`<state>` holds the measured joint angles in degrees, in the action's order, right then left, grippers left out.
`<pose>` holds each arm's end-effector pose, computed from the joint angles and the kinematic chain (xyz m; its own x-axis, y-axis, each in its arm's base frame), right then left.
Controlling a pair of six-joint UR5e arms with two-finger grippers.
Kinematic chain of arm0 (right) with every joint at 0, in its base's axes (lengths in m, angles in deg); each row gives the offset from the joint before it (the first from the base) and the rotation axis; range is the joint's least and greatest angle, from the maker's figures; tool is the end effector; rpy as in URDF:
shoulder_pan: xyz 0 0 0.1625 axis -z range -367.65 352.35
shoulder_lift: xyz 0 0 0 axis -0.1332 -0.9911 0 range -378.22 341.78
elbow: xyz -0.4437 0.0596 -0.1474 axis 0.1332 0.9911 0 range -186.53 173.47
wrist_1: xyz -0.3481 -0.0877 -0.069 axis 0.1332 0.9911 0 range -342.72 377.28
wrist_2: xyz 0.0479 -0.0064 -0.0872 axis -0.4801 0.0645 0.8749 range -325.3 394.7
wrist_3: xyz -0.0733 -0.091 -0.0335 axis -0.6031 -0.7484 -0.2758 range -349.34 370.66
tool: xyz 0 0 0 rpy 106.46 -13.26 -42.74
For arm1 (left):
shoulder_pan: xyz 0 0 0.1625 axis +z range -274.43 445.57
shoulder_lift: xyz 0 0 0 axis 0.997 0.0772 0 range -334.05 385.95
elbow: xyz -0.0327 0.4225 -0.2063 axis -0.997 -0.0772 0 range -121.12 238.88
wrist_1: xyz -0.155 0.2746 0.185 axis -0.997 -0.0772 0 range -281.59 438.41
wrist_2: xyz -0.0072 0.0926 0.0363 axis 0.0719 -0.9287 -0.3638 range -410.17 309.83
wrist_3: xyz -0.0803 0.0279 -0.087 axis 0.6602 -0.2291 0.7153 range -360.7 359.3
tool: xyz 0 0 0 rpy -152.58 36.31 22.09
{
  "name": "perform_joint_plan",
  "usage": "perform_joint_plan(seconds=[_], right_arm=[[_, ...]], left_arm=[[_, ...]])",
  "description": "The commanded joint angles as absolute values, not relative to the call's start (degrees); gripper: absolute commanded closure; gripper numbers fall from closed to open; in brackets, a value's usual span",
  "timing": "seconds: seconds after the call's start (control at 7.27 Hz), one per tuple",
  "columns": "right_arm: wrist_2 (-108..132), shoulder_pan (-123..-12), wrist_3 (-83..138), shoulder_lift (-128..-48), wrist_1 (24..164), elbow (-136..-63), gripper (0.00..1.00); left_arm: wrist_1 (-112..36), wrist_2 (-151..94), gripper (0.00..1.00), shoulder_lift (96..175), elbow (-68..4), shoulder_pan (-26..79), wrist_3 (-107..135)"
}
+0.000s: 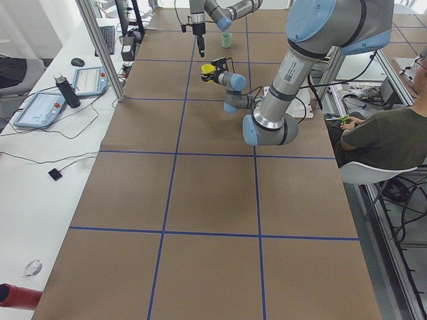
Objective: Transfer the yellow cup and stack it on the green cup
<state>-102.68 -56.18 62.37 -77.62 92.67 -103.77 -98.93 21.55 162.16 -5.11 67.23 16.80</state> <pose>-0.3875 -0.5046 0.3305 0.3917 -0.1905 0.9002 0.1553 0.9780 0.1394 0.6482 -0.3956 0.2413 0.4698 0.7983 -0.3770 0.4480 0.1524 0.8810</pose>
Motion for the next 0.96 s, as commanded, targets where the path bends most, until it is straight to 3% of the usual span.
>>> perform_joint_plan(seconds=[0.0,0.28,0.41,0.55,0.83], right_arm=[[-102.3,-54.6,63.1,-76.1,92.5,-102.0,0.01],[-102.1,-53.5,63.2,-76.0,92.5,-101.4,0.01],[-102.1,-52.7,63.3,-76.0,92.5,-101.4,0.06],[-102.1,-52.6,63.4,-76.1,92.5,-101.4,0.17],[-102.1,-52.1,63.5,-76.2,92.5,-101.4,0.30]], left_arm=[[-99.0,20.9,0.75,162.2,-5.2,67.4,16.9],[-99.0,20.9,0.75,162.4,-5.3,67.6,17.1],[-99.0,20.8,0.75,162.4,-5.3,67.6,17.1],[-99.0,20.8,0.75,162.4,-5.3,67.6,17.1],[-99.0,20.2,0.75,162.5,-5.2,67.9,17.2]])
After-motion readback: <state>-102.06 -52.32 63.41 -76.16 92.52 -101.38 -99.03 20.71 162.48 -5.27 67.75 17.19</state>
